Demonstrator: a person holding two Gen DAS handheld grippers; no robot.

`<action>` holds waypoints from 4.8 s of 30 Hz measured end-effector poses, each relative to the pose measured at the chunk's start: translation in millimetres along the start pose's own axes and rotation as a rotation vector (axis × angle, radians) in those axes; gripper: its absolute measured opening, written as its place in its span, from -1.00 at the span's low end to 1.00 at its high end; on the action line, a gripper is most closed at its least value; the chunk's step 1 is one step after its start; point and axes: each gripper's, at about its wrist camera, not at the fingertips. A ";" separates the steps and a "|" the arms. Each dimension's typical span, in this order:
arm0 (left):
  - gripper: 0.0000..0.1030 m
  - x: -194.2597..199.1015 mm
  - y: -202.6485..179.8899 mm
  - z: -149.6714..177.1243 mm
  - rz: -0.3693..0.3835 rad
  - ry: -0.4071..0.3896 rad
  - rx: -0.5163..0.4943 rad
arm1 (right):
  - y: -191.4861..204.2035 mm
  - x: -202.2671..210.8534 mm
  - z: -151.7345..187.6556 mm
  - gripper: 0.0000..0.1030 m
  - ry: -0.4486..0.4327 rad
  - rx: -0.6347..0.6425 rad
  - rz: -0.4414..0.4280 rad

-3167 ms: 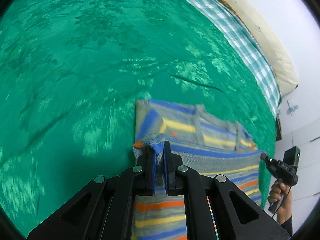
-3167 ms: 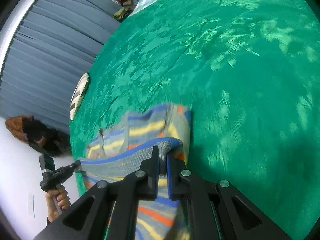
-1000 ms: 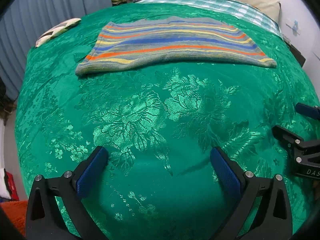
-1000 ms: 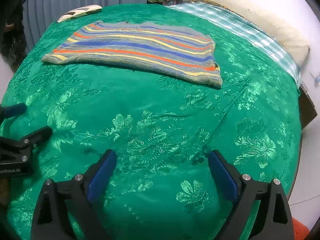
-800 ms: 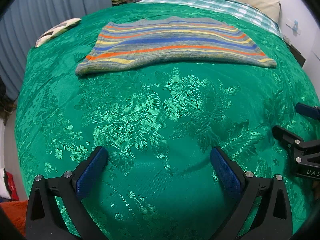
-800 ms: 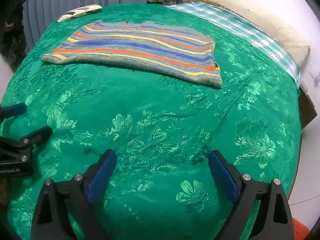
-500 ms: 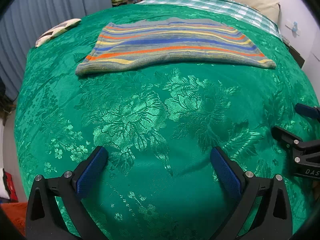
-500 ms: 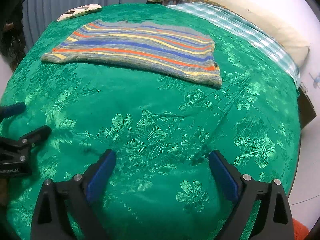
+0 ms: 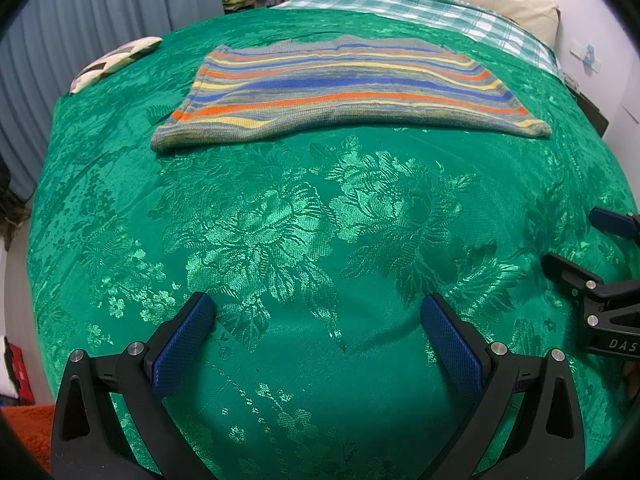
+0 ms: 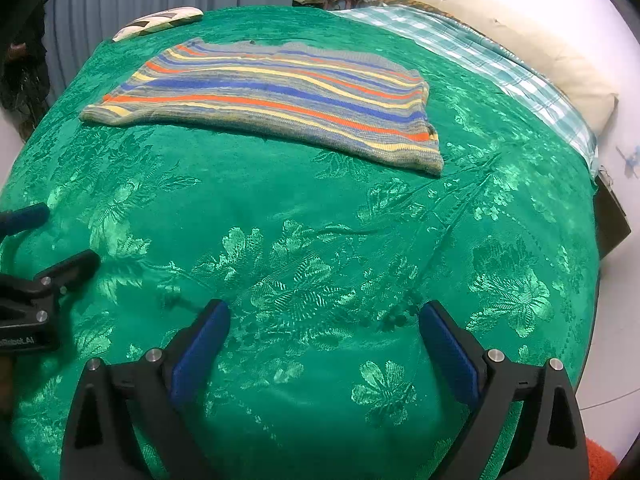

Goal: Fold small clothes

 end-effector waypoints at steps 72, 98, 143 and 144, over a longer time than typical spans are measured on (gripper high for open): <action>0.99 -1.0 -0.9 -0.7 -0.003 0.001 0.002 | -0.4 -0.5 0.0 0.87 0.002 -0.003 0.000; -0.49 -89.6 -204.8 -201.5 0.376 -0.064 -0.428 | -197.5 -203.2 -260.4 -0.43 0.254 -0.517 -0.675; -0.17 -9.2 81.8 -190.9 0.349 -0.156 0.259 | 68.9 -84.9 -287.6 -0.35 -0.033 0.108 -0.632; -0.33 -23.3 79.7 -200.0 0.339 -0.142 0.235 | 67.9 -79.3 -277.9 -0.46 -0.013 0.139 -0.670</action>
Point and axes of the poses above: each gripper's, at about its wrist camera, not at the fingertips, and x roughly against the way its jaws point, y to its left, z to its underside, and after that the axes turned 7 degrees about -x, right-handed
